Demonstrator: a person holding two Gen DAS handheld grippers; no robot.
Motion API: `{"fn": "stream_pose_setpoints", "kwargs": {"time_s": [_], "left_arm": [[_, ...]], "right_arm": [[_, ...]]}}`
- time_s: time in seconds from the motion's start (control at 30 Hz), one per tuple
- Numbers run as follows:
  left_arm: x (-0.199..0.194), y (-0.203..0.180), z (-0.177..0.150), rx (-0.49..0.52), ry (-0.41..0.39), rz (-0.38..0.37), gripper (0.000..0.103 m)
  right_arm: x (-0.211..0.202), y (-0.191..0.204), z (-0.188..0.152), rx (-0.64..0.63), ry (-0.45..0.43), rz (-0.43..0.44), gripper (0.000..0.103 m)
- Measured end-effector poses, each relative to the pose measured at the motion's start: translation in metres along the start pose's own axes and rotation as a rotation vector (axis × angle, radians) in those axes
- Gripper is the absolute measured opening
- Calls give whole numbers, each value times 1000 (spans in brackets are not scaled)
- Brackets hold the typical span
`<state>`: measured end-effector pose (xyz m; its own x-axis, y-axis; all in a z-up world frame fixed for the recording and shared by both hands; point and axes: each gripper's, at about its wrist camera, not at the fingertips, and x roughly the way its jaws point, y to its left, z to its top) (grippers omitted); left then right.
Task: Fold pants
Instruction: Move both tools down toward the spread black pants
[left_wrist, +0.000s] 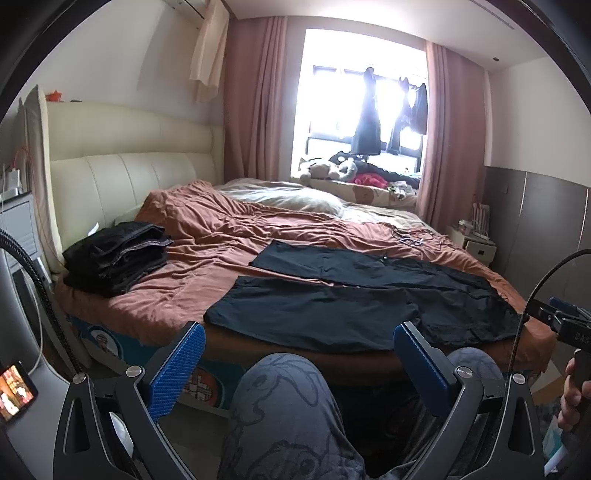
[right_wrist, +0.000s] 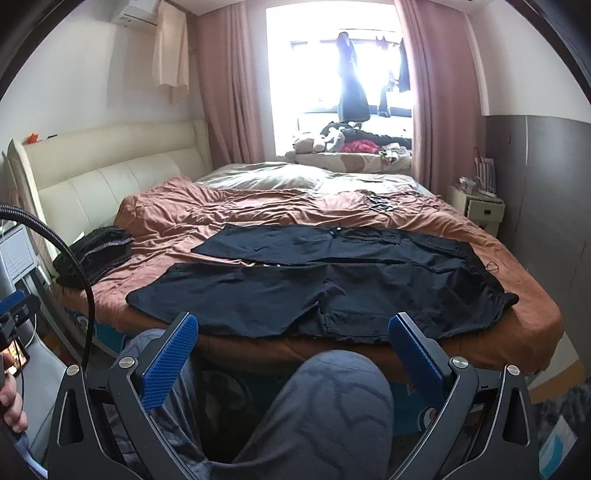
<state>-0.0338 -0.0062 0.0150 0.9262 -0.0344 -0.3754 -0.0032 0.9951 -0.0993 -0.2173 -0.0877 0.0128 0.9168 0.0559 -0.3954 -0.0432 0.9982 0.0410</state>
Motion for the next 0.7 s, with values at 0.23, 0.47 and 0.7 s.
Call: {"fn": "stream_pose_setpoints", "kwargs": {"time_s": [0.23,0.47,0.7], "left_arm": [[16,-3,5,29,24,-2,103],[38,-2,17,44,26,-16,103],[70,7,16,39,33,39,103]], "right_arm": [[13,-8,3,18,-10,-29,103],[36,-20,6,100,-16,-59,103],[76,-19,10,121,55,-143,103]]}}
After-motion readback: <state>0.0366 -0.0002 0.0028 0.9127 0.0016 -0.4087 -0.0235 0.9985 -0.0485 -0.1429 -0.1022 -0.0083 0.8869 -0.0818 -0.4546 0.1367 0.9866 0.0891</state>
